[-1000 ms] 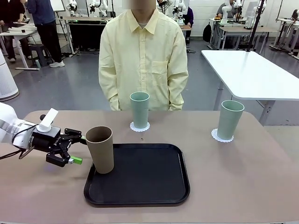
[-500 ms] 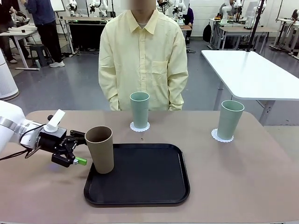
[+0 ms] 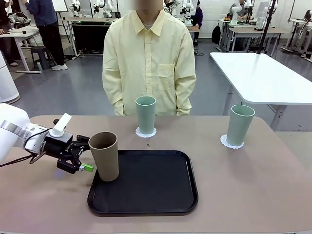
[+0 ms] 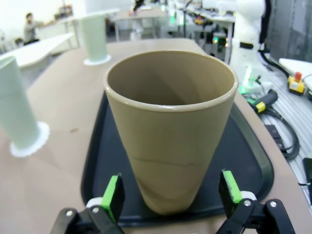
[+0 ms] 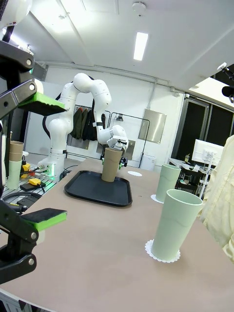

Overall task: Place coasters on the table and set cups on them.
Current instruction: Take one Reusable plastic cup from the Flat Tray and place it on a coaster set by the human.

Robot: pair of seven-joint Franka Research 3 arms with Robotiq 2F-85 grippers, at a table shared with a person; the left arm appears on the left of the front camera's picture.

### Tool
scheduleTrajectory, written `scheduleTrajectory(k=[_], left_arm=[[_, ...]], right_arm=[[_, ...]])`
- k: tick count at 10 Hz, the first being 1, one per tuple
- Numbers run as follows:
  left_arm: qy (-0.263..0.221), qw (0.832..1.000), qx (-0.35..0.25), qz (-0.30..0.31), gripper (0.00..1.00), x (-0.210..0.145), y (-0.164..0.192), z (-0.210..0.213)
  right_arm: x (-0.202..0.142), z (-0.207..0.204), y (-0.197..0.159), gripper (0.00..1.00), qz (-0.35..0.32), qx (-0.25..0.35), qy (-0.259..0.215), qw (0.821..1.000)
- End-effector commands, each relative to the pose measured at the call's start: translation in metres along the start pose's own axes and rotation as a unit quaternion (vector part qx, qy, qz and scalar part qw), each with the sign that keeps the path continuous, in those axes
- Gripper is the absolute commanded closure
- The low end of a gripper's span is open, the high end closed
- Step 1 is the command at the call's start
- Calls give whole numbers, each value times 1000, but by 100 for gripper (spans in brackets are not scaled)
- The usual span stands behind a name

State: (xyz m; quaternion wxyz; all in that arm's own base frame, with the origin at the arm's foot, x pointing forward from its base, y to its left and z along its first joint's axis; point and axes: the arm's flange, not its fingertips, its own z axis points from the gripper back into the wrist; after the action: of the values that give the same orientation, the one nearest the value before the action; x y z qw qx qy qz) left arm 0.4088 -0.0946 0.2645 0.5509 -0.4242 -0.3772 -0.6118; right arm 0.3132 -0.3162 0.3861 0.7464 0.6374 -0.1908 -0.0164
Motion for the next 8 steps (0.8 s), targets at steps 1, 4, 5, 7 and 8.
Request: scheduleTrajectory(k=[1,4,5,7,8], left_arm=[[-8,1000,3,-3,0,3,6,-10],[-10,1000,-3,-10,0,6,10,-22],[-9,1000,-4,-12,0,7,12,-28],[-8,1000,-10,-10,0,7,15,-38],[-11,1000,-13,-9,0,6,16,-42]], right_arm=[[0,-1,-1,0,-3,-2,-1,1000],[0,-1,-1,0,-3,-2,-1,1000],[0,-1,-1,0,-3,-2,-1,1000],[0,-1,-1,0,-3,-2,-1,1000],[0,-1,-1,0,-3,-2,-1,1000]])
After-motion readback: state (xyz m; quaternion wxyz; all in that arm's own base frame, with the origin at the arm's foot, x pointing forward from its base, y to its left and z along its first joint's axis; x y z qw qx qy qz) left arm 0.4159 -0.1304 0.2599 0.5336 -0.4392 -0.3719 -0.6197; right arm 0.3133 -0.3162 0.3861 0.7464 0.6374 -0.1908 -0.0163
